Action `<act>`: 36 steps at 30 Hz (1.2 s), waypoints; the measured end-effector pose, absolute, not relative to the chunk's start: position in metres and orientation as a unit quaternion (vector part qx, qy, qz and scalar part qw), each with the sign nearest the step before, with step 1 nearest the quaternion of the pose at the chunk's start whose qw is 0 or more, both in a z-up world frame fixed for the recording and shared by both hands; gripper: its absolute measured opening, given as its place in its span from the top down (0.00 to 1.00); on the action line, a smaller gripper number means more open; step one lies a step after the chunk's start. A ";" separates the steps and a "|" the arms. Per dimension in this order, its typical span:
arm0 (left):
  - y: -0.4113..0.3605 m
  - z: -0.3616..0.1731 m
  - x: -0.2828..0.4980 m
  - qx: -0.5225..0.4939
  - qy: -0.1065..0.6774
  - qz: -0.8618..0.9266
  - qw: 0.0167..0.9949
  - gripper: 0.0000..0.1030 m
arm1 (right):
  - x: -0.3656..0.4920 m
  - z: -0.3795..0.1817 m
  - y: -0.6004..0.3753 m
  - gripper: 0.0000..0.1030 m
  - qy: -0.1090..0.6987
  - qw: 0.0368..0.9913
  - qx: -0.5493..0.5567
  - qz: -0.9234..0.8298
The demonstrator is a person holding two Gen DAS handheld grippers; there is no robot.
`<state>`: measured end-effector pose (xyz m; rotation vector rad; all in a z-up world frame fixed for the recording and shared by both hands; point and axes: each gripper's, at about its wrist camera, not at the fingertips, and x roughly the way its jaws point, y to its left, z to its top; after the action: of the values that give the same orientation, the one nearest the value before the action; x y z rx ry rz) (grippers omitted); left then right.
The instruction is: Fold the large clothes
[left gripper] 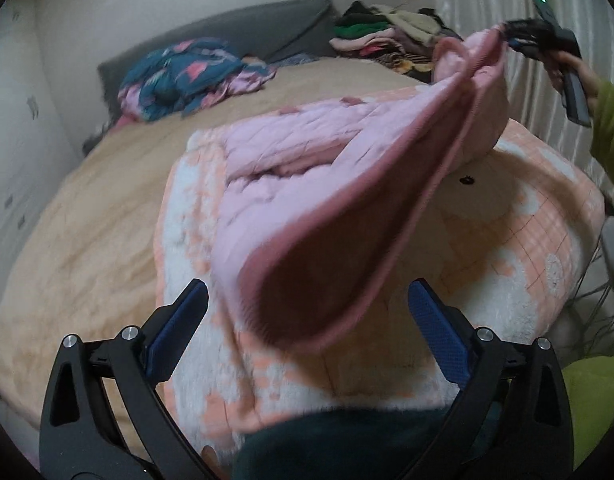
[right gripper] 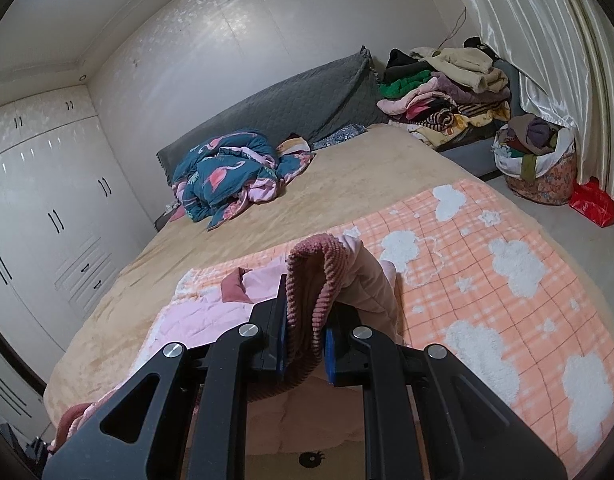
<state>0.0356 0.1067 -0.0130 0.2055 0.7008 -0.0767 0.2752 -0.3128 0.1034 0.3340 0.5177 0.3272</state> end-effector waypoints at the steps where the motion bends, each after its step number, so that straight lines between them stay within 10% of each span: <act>1: 0.103 -0.013 0.042 0.107 0.340 -0.032 0.934 0.09 | 0.275 0.103 -0.313 0.88 0.254 0.940 0.165 0.160; 4: 0.097 -0.011 0.065 0.132 0.325 0.000 0.936 0.17 | 0.275 0.106 -0.311 0.88 0.254 0.940 0.165 0.161; 8: 0.109 0.005 0.089 0.102 0.313 0.006 0.944 0.73 | 0.275 0.108 -0.310 0.88 0.254 0.941 0.154 0.162; 10: 0.114 0.017 0.104 0.094 0.308 0.008 0.947 0.81 | 0.277 0.111 -0.310 0.88 0.252 0.942 0.154 0.160; 36: 0.129 0.089 0.271 0.053 0.259 0.063 0.962 0.86 | 0.384 0.137 -0.297 0.88 0.257 0.952 0.120 0.113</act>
<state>0.2715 0.1285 0.0890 0.1066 0.5238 0.1275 0.3840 -0.2973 0.1373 0.2435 0.5226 0.2293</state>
